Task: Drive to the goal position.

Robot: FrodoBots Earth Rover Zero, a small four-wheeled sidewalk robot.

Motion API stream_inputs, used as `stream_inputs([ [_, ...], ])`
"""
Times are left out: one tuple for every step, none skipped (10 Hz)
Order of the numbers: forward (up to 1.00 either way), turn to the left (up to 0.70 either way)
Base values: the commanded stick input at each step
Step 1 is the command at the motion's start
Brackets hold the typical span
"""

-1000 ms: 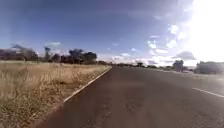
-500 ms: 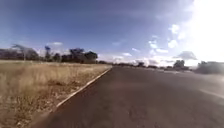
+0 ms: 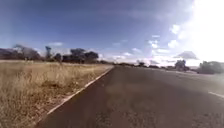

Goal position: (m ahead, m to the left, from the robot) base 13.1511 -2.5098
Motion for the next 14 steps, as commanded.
stream_inputs([
  [0.50,0.00],
  [0.50,0.00],
  [0.50,0.00],
  [0.50,0.00],
  [0.50,0.00],
  [0.50,0.00],
  [0.50,0.00],
  [0.50,0.00],
  [0.50,0.00],
  [0.50,0.00],
  [0.50,0.00],
  [0.50,0.00],
  [0.50,-0.50],
  [0.50,-0.50],
])
